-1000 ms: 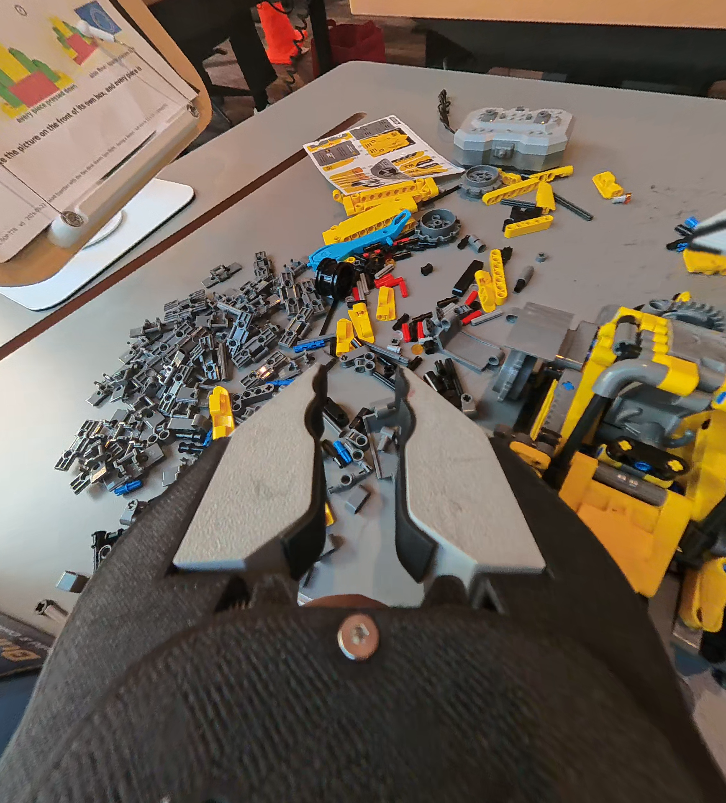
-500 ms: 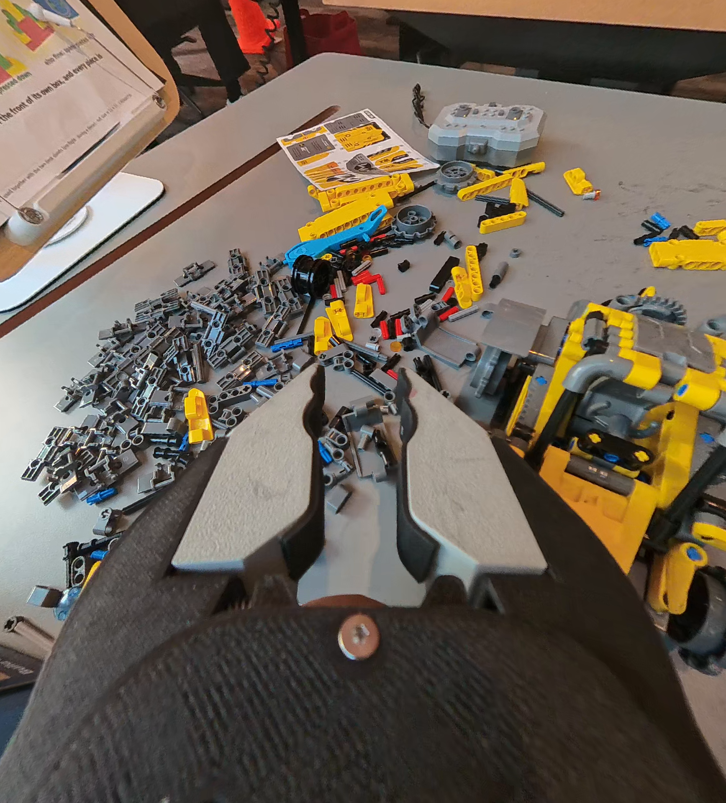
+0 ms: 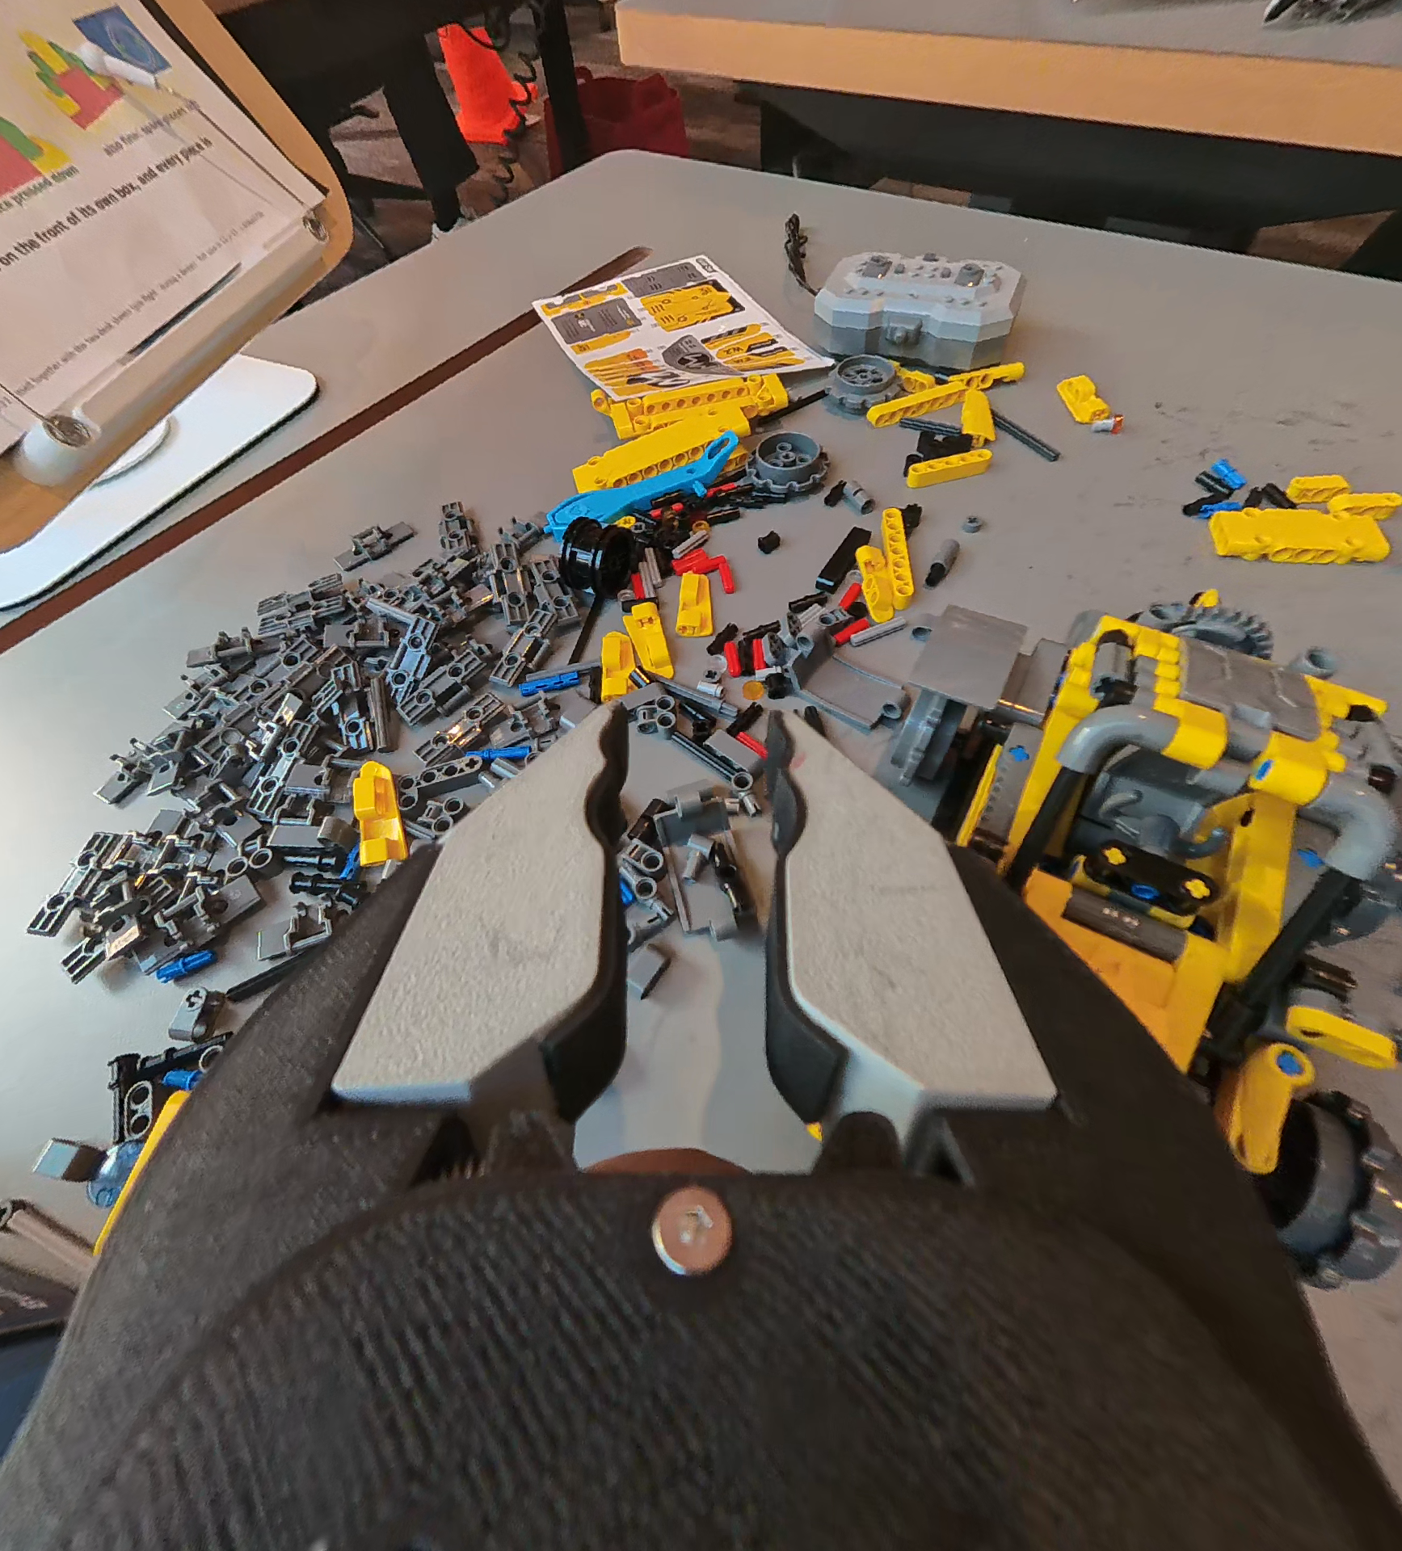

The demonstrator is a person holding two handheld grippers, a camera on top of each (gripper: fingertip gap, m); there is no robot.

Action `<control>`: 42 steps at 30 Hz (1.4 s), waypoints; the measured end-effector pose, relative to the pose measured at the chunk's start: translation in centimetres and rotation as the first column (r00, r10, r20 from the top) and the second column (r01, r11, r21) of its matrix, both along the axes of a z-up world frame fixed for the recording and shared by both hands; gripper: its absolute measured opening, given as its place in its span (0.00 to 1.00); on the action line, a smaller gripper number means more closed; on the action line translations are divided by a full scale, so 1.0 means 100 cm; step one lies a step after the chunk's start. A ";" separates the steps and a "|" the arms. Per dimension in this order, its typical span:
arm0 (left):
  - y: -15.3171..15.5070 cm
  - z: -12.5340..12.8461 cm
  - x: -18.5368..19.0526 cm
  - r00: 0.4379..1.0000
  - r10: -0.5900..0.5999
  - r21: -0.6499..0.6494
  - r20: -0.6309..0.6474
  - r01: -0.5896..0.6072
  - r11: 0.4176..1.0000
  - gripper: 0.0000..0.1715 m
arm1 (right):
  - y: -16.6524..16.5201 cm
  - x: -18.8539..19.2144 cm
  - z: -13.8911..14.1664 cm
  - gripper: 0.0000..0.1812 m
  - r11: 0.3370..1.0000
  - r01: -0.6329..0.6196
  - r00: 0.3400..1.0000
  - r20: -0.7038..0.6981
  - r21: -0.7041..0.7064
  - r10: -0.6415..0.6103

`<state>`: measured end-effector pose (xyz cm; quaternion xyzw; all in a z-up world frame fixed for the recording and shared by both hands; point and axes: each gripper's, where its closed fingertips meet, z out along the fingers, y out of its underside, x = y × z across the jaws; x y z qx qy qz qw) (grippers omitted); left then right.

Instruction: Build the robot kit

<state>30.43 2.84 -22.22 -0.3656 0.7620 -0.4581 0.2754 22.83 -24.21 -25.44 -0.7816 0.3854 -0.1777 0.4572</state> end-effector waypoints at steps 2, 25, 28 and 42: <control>-0.002 0.000 -0.001 1.000 -0.005 0.007 0.005 0.005 1.000 0.17 | -0.001 -0.003 -0.008 0.20 1.000 -0.031 0.998 -0.062 0.002 0.031; -0.007 -0.003 -0.004 1.000 -0.028 0.029 0.004 0.028 0.999 0.17 | 0.019 0.037 -0.034 0.14 0.984 -0.080 0.993 -0.100 -0.160 0.065; -0.007 -0.001 -0.004 1.000 -0.027 0.031 0.012 0.027 0.999 0.16 | 0.018 0.037 -0.037 0.13 0.983 -0.075 0.993 -0.098 -0.167 0.059; -0.008 0.000 -0.005 1.000 -0.028 0.026 0.013 0.028 0.999 0.16 | 0.021 0.031 -0.038 0.11 0.985 -0.076 0.993 -0.097 -0.155 0.062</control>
